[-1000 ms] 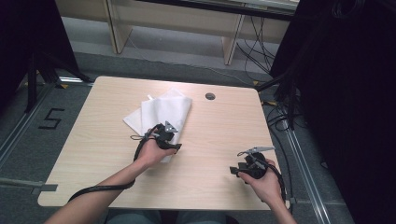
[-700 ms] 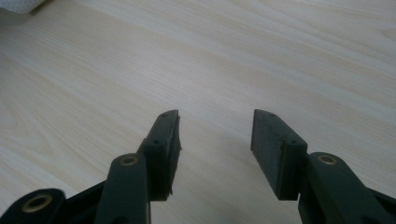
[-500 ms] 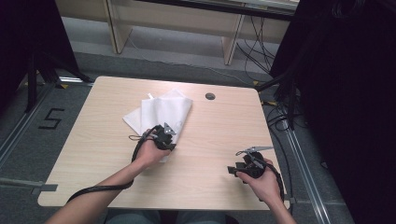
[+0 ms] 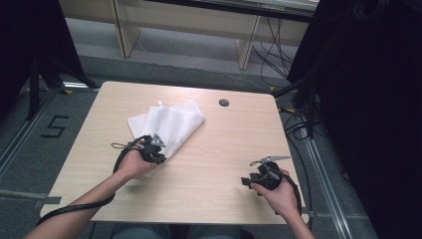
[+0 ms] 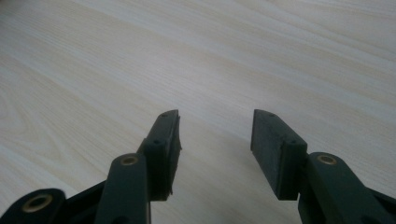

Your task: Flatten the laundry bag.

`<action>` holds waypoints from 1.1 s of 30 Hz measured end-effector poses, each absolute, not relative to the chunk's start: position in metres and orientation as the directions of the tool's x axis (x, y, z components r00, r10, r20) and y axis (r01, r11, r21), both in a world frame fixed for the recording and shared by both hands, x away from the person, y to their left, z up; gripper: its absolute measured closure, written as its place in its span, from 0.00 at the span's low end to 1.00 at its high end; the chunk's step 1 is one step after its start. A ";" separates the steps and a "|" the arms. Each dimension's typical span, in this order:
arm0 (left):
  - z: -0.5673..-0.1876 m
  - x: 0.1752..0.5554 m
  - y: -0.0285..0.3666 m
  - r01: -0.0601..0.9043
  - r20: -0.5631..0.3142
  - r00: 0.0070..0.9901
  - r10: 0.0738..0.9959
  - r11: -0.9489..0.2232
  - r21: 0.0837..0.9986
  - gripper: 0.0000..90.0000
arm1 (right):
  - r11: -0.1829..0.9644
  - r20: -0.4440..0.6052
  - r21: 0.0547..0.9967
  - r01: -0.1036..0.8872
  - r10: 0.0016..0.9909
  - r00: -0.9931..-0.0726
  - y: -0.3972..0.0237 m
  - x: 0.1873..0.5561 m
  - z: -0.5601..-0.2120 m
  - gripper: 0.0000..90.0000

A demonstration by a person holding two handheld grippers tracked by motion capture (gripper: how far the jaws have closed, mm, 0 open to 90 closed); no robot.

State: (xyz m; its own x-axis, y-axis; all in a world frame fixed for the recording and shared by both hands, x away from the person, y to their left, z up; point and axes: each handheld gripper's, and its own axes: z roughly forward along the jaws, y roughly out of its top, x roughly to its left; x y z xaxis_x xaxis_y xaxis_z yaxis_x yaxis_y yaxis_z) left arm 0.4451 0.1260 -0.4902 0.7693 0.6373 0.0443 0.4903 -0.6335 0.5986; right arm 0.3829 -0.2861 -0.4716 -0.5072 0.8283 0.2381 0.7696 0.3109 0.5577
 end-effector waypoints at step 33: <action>-0.485 0.446 0.230 0.684 -0.057 0.600 0.798 -0.475 0.553 0.65 | 0.272 0.198 0.589 0.761 0.865 -0.462 -0.284 0.383 -0.470 0.55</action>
State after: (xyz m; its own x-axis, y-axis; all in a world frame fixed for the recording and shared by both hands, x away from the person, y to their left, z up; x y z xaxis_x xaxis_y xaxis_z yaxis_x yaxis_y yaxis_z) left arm 0.4458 0.2300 -0.4855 0.5998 0.7981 -0.0568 0.6844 -0.4751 0.5531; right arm 0.3829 -0.2839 -0.4698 -0.4618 0.8646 0.1981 0.7611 0.2716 0.5890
